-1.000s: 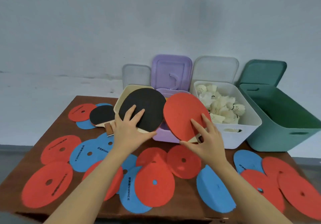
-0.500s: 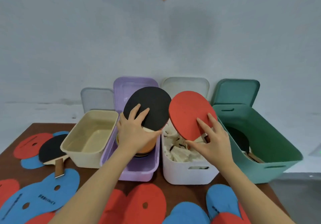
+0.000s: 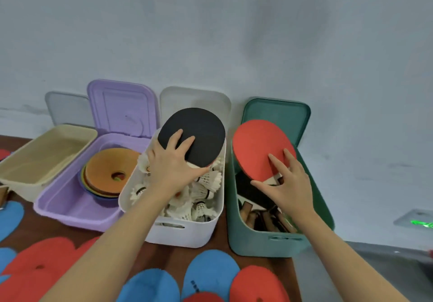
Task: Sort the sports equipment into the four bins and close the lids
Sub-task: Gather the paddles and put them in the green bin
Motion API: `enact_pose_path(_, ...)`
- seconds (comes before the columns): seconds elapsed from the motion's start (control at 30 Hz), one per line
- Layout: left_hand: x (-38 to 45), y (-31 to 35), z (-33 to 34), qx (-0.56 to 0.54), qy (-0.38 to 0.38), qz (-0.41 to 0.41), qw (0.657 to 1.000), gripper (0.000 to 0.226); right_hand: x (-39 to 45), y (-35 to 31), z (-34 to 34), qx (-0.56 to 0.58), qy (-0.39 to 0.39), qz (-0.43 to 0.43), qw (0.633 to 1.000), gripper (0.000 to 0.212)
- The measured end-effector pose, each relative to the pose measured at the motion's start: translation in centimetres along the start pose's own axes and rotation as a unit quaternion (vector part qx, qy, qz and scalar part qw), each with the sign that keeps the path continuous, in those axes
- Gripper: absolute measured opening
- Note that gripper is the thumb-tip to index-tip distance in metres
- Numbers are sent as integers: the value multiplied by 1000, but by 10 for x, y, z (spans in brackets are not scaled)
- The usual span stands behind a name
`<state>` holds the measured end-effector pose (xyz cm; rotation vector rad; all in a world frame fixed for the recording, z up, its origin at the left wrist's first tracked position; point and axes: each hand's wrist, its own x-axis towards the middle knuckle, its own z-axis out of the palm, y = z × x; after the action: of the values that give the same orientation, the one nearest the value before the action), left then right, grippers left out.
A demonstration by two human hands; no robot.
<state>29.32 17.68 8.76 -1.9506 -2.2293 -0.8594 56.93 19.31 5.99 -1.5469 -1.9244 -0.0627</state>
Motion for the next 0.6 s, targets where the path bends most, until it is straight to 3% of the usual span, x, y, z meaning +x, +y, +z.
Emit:
enact_pose_path(0.17,-4,43,18,21,-7,-14,1000,89,-1,52,17,-82,-150,68,983,84)
enact_pose_path(0.33,-3,76,25,31,-32,-7,999,90,3,62,43,-49,-266,89,959,67)
enact_pose_path(0.43,-2,93,28,32,-59,6,998,91,4,64,38,-2,-226,64,972,58)
enact_pose_path(0.6,2,132,40,36,-129,44,990,91,13,64,5,193,-95,-20,976,53)
